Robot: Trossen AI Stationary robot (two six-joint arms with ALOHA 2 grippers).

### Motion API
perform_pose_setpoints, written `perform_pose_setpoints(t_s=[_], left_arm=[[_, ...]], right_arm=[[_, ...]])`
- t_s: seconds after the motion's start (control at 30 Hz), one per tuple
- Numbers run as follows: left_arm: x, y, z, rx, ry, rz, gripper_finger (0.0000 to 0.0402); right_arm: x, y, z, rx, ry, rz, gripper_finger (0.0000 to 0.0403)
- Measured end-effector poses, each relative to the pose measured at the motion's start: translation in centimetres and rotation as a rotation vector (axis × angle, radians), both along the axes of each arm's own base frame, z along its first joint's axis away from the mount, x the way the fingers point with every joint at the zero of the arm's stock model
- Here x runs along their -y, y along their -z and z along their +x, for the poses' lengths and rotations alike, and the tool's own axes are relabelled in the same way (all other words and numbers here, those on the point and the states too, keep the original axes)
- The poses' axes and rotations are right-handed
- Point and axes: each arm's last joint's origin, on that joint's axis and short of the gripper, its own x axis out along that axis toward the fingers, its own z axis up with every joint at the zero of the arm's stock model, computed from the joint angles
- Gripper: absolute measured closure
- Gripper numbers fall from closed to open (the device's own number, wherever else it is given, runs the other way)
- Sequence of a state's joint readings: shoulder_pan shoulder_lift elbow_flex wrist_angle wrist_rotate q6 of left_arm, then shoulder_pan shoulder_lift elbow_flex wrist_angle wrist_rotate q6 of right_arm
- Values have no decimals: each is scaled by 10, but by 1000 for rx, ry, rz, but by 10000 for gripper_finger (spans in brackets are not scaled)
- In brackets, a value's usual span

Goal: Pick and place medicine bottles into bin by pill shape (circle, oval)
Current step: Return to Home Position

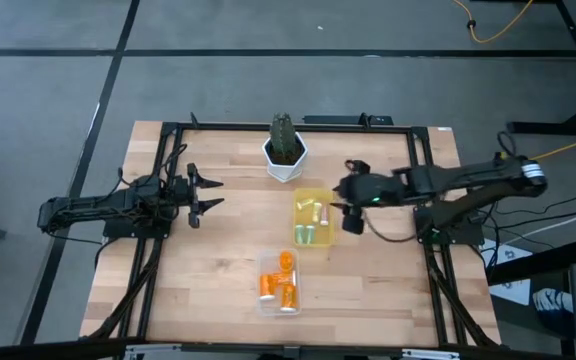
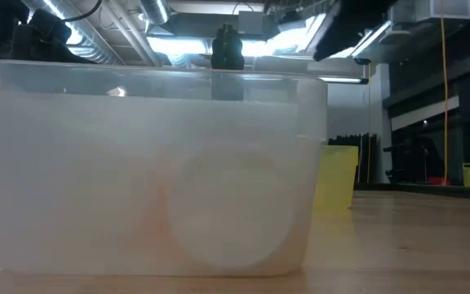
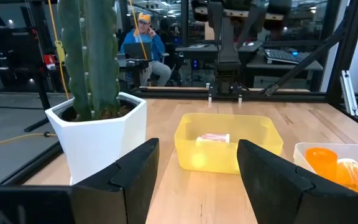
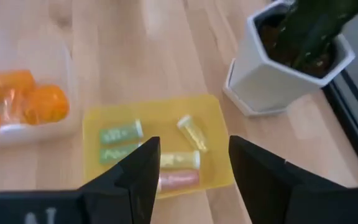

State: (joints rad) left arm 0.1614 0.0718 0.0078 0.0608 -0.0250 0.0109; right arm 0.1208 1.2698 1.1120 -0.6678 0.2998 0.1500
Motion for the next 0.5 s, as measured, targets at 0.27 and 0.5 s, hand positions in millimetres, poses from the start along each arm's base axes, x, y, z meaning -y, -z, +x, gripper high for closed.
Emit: perform_pose_setpoints(t_s=[0.27, 0.5], left_arm=[[0, 0, 0, 0, 0, 0, 190], [0, 0, 0, 0, 0, 0, 190]], right_arm=[[17, 23, -70, 117, 56, -54, 209], [19, 67, -100, 325, 69, -12, 209]])
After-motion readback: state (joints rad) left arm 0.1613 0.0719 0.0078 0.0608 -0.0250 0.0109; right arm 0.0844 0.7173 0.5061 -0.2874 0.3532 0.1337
